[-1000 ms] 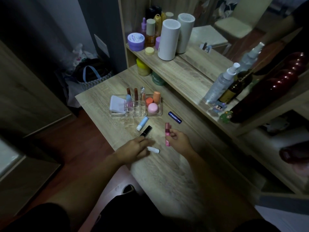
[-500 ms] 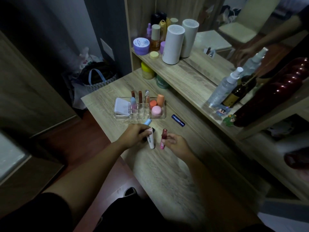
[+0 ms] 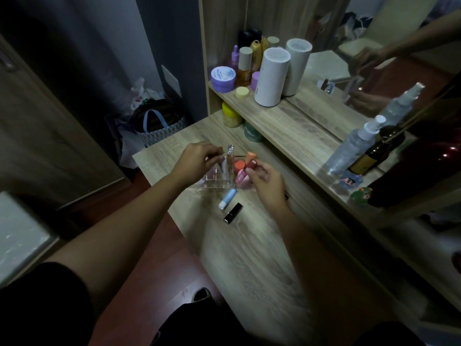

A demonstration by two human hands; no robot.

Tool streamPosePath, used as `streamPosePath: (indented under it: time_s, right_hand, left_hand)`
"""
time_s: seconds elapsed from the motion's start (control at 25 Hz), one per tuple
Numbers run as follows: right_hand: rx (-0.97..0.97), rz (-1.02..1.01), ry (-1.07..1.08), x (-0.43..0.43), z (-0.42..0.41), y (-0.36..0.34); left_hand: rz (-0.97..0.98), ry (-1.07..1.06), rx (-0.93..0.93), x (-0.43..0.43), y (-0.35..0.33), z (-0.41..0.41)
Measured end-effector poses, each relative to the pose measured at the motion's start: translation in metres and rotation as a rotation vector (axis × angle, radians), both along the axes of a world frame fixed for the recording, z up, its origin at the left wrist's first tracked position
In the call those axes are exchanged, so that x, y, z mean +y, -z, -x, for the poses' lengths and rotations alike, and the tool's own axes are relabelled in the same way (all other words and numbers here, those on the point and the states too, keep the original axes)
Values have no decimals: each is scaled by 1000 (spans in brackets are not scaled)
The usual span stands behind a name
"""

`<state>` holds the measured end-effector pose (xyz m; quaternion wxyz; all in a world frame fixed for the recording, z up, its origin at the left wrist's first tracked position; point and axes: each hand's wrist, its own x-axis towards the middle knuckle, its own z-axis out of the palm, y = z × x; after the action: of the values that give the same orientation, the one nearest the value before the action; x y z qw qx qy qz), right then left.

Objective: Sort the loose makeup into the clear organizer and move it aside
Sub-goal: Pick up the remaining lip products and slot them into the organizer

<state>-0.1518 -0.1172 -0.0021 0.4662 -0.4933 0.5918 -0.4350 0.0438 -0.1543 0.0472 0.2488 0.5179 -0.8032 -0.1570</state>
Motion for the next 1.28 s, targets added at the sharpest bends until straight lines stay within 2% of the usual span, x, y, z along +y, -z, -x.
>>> streamPosePath:
  time_s: [0.2,0.44,0.68,1.28]
  right_hand:
    - [8,-8,38,-28,-12,6]
    - [78,-18,-2,-41,-28,25]
    - [150,-5,-31,-49,-36,32]
    - [227,-21,-7,-53,-41,43]
  left_hand:
    - [69,-19,-136,-21,6,-1]
    - [72,13,-211,-27,22,-4]
    - [-5,35,-287,-33,34,-5]
    - [-42,-36,-332,-40,44,-4]
